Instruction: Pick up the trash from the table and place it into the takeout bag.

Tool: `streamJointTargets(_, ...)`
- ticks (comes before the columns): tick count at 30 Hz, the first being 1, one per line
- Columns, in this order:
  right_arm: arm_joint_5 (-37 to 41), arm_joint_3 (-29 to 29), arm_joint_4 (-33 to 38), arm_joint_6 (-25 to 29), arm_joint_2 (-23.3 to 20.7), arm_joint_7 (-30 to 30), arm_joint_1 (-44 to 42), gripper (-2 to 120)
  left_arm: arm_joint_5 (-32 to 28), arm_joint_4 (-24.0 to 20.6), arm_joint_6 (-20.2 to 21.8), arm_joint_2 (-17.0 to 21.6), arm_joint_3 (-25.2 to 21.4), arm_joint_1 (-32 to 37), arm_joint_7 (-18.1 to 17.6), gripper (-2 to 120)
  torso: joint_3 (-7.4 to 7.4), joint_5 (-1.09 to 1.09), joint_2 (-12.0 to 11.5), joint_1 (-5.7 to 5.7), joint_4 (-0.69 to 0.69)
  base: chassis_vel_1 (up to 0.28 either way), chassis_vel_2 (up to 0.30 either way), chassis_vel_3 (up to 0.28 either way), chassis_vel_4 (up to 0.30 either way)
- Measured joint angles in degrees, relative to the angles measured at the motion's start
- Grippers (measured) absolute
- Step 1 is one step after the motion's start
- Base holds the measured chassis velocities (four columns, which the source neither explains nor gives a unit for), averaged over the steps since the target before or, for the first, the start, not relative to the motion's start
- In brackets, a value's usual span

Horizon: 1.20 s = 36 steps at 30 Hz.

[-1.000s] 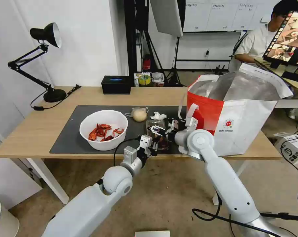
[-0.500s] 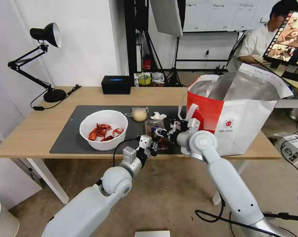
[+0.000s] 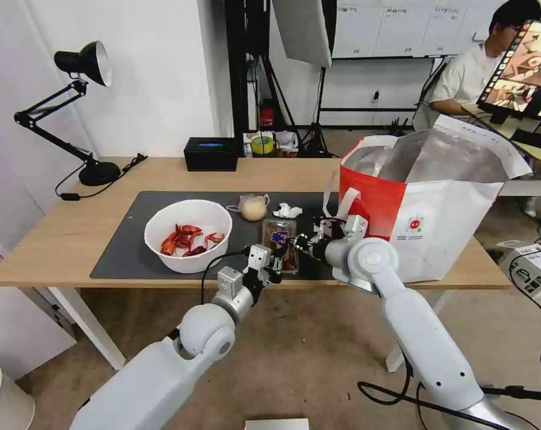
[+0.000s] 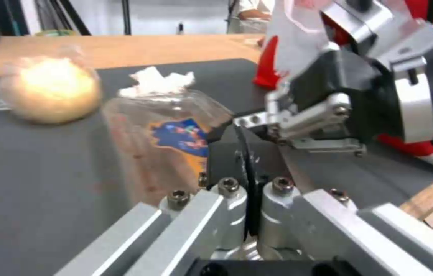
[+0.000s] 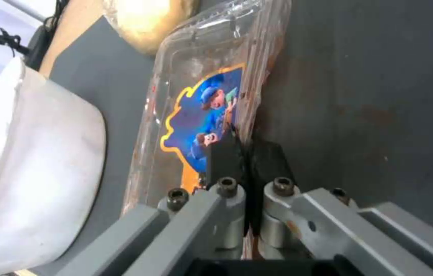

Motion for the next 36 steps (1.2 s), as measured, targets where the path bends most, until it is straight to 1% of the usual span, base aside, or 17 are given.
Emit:
streamJointTargets(2,0.0,0.4,0.6,0.2,-0.1,-0.7,-0.6,0,0.0,-1.9,-0.3,1.1,-2.8,2.5,0.1,0,0.0,0.0,0.0,0.0,0.0,0.0,0.0,0.0,0.0)
streamJointTargets(7,0.0,0.8,1.9,0.5,-0.3,-1.8,-1.2,0,-0.1,-4.3,-0.5,2.5,-6.4,5.8,0.7,0,0.0,0.0,0.0,0.0,0.0,0.0,0.0,0.0,0.0)
streamJointTargets(8,-0.1,0.9,2.9,1.0,-0.6,-2.4,-1.5,0,-0.1,-5.9,-0.8,3.4,-8.7,8.2,1.6,0,0.0,-0.01,0.0,0.0,0.0,0.0,0.0,0.0,0.0)
streamJointTargets(11,-0.2,1.1,4.4,1.4,-1.0,-3.4,-1.8,0,-0.1,-8.0,-1.3,4.2,-11.2,11.8,2.4,7,0.0,0.0,0.0,0.0,0.01,0.0,0.0,0.0,0.0)
streamJointTargets(12,-0.2,1.4,5.3,1.7,-1.3,-4.2,-2.1,0,0.3,-9.0,-1.6,4.4,-12.3,14.0,2.6,13,0.0,0.0,0.0,0.0,0.01,0.0,0.0,0.0,0.0)
streamJointTargets(14,-0.2,1.5,5.7,1.8,-1.4,-4.4,-2.2,0,0.5,-9.3,-1.9,4.4,-12.7,14.8,2.6,15,0.0,0.0,0.0,0.0,0.01,0.0,0.0,0.0,0.0)
streamJointTargets(15,-0.3,2.1,7.2,2.2,-1.9,-5.2,-2.6,0,1.0,-9.9,-2.4,4.3,-13.6,16.7,2.6,23,0.0,0.0,0.0,0.0,0.01,0.0,0.0,0.0,0.0)
streamJointTargets(17,-0.3,3.1,9.2,2.4,-2.5,-5.8,-3.2,0,1.4,-10.4,-2.7,3.8,-14.1,18.1,2.6,31,0.0,-0.01,0.0,0.0,0.0,0.0,0.0,0.0,0.0)
streamJointTargets(19,-0.4,3.5,10.3,2.5,-2.8,-5.9,-3.5,0,1.5,-10.7,-2.8,3.5,-14.3,18.7,2.6,34,0.0,0.0,0.0,0.0,-0.01,0.0,0.0,0.0,0.0)
streamJointTargets(20,-0.3,3.7,11.6,2.7,-3.3,-6.2,-3.6,0,1.7,-11.0,-2.9,3.2,-14.4,19.3,2.6,43,0.0,0.01,0.0,0.0,0.0,0.0,0.0,0.0,0.0)
streamJointTargets(21,-0.3,3.7,11.6,2.7,-3.3,-6.2,-3.6,0,1.7,-11.0,-2.9,3.2,-14.4,19.3,2.6,43,0.0,0.01,0.0,0.0,0.0,0.0,0.0,0.0,0.0)
streamJointTargets(24,-0.3,4.4,14.5,3.7,-4.1,-7.4,-3.7,0,1.9,-11.4,-3.0,2.5,-15.0,20.1,2.4,57,0.0,0.0,0.0,0.0,-0.01,0.0,0.0,0.0,0.0)
streamJointTargets(28,-0.3,4.8,16.1,4.6,-4.6,-8.5,-3.5,0,2.2,-11.6,-3.1,2.1,-15.5,21.0,2.3,64,0.0,0.0,0.0,0.0,-0.01,0.0,0.0,0.0,0.0)
streamJointTargets(30,-0.3,5.9,18.5,6.9,-5.8,-10.5,-2.8,0,3.1,-12.1,-3.8,1.4,-16.9,23.6,2.3,78,0.0,0.01,0.0,0.0,-0.01,0.0,0.0,0.0,0.0)
streamJointTargets(31,-0.3,5.9,18.5,6.9,-5.8,-10.5,-2.8,0,3.1,-12.1,-3.8,1.4,-16.9,23.6,2.3,78,0.0,0.01,0.0,0.0,-0.01,0.0,0.0,0.0,0.0)
streamJointTargets(34,-0.3,7.9,20.7,10.1,-7.7,-12.2,-1.1,0,4.0,-12.7,-4.8,0.5,-18.4,26.3,2.5,94,0.0,0.0,0.0,0.0,0.0,0.0,0.0,0.0,0.0)
streamJointTargets(36,-0.2,8.6,21.2,10.9,-8.3,-12.5,-0.5,0,4.3,-12.8,-4.9,0.3,-18.7,26.8,2.6,98,0.0,0.01,0.0,0.0,0.0,0.0,0.0,0.0,0.0)
